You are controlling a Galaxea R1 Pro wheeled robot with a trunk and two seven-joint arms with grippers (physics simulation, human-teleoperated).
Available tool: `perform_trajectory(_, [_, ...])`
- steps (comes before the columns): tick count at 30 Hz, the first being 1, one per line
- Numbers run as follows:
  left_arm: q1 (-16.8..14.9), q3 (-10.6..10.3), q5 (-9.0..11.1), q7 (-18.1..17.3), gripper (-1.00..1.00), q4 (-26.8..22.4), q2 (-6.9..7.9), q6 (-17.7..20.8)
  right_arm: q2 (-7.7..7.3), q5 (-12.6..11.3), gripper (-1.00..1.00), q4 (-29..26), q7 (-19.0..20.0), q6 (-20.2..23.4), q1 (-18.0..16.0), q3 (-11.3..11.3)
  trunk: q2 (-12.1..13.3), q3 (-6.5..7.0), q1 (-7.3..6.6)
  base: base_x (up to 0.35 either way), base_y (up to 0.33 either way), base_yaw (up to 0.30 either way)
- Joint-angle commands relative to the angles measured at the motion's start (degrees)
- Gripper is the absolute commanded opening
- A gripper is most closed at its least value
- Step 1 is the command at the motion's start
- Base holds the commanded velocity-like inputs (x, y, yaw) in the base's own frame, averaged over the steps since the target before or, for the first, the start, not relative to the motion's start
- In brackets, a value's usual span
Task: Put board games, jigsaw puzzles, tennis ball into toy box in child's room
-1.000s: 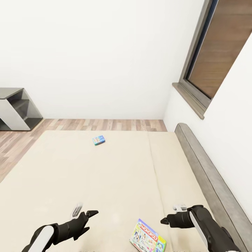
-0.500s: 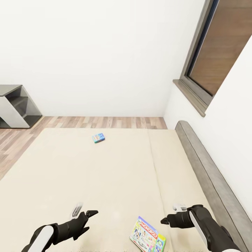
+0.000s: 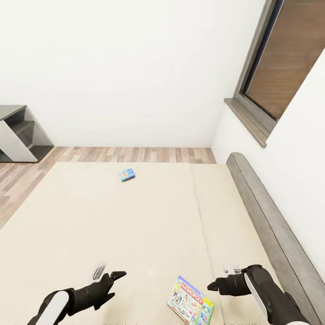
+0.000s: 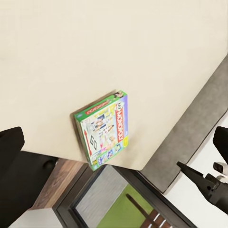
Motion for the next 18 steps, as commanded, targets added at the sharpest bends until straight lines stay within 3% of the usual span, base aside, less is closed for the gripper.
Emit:
perform_trajectory(1, [0.0, 0.0, -0.2, -0.3, 1.0, 0.0, 0.02, 0.2, -0.03, 0.1, 1.0, -0.1, 0.2, 0.3, 0.0, 0.1, -0.1, -0.19, 0.03, 0.0, 0.0, 0.0])
perform_trajectory(18, [0.0, 1.5, -0.2, -0.3, 1.0, 0.0, 0.09, 0.2, -0.03, 0.0, 1.0, 0.0, 0.2, 0.1, 0.0, 0.1, -0.1, -1.2, 0.03, 0.0, 0.0, 0.0])
